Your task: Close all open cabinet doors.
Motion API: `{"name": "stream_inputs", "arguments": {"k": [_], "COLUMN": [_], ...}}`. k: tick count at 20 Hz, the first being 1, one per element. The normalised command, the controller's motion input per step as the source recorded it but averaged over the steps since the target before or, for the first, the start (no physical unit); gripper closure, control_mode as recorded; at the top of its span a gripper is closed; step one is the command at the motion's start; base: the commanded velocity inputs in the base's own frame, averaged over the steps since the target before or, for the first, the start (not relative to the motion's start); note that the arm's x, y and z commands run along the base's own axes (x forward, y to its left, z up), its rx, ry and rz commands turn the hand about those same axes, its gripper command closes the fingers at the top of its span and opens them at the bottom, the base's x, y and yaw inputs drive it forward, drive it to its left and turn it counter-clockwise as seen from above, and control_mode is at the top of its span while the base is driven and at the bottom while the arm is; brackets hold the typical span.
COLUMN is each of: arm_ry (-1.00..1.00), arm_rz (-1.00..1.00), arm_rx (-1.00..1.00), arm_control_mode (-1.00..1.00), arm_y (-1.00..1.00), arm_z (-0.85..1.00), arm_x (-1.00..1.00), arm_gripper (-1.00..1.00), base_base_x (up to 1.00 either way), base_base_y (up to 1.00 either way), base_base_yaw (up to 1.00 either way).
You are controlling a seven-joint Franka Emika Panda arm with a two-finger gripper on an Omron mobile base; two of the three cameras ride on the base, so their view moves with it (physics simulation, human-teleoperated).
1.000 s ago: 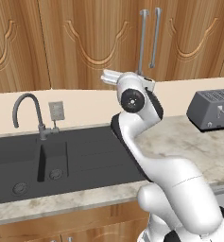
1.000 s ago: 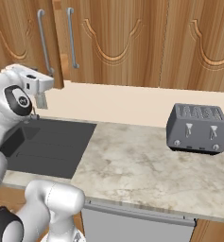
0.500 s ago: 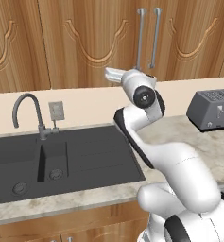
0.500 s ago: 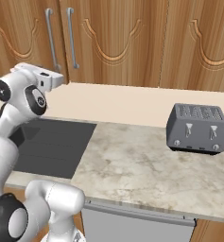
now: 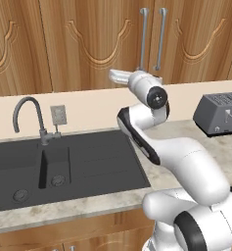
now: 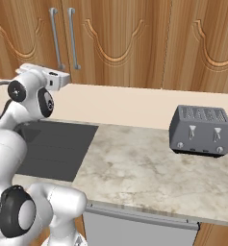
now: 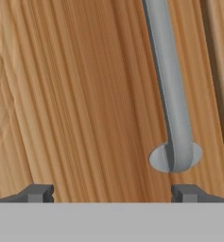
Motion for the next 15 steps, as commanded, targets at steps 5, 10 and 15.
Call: {"name": "stream_inputs", "arguments": {"k": [5, 10, 15], "arm_ry": [0.01, 0.02, 0.02], "arm_rz": [0.07, 0.06, 0.04], "arm_rx": [0.00, 0.00, 0.00], "arm_control_mode": [-1.00, -1.00, -1.00], "arm_y": [0.00, 0.00, 0.00], "arm_z": [0.00, 0.00, 0.00], "arm_x": [0.22, 0.18, 0.15], "arm_gripper": [-1.00, -1.00, -1.00], "base_base_x": [0.00, 0.00, 0.00], "base_base_y": [0.00, 0.00, 0.00], "base_base_yaw": [0.00, 0.00, 0.00]}}
